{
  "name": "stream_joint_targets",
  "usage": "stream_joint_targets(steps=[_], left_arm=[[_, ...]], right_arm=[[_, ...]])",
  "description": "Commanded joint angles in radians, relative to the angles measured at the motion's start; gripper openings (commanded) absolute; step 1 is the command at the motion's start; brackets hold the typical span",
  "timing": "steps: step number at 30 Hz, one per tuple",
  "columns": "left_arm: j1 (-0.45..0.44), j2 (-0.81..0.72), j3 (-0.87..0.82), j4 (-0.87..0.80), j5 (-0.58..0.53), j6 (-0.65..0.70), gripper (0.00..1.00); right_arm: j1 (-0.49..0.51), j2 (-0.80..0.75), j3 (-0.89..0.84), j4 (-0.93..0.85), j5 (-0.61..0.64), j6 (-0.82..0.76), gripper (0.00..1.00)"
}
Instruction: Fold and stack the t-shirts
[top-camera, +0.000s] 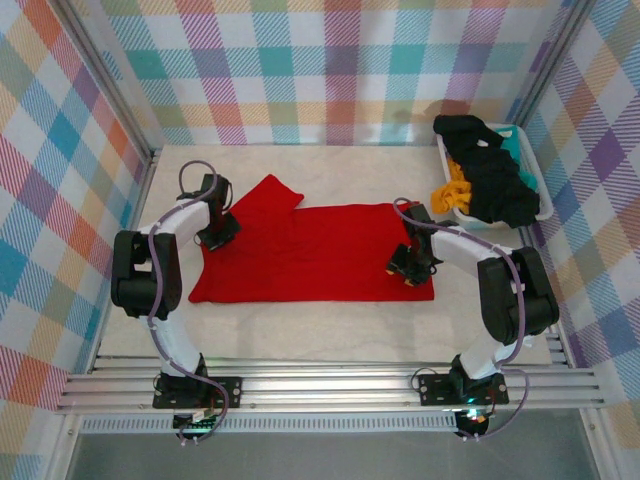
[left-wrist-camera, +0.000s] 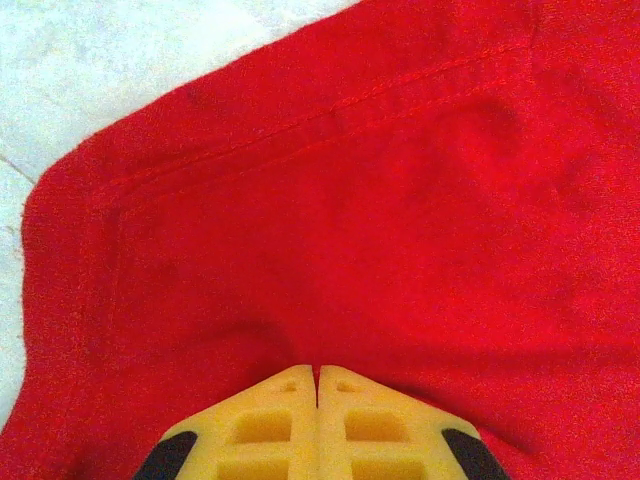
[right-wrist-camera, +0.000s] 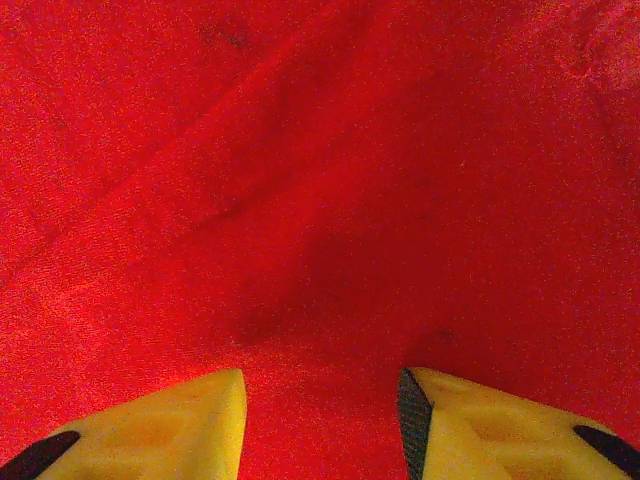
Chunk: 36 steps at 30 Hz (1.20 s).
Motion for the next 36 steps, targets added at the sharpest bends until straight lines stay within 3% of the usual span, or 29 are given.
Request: stream_joint_targets(steps=[1,13,24,30,31,33,36], left_arm=[[-0.002,-0.03,0.012,-0.026,-0.021,0.018,0.0],[-0.007,-0.11,0.064,-0.002,-0.01,0.08,0.0],[-0.007,-0.022,0.155,0.01,0.031,0.12,0.0],[-0.006,0.073,0.215,-0.084,-0.032,0.127,0.0],[-0.007,0.082,0.205,-0.079,-0.046,0.128,0.01],[-0.007,0.086,0.196,-0.087,-0.104,0.128,0.2],[-0.037,0.008,0.189,-0.118,-0.265,0.122,0.38]], right_arm=[[-0.003,-0.005,-0.001,-0.015,-0.013,-0.012,0.45],[-0.003,0.011,0.008,-0.029,-0.008,-0.012,0.44],[-0.003,0.011,-0.002,-0.033,-0.011,-0.013,0.45],[-0.001,0.014,0.001,-0.032,-0.014,-0.012,0.44],[-0.001,0.013,0.001,-0.032,-0.015,-0.012,0.45],[-0.002,0.009,0.002,-0.034,-0.017,-0.016,0.45],[-0.001,-0.012,0.001,-0.035,-0.013,-0.031,0.45]])
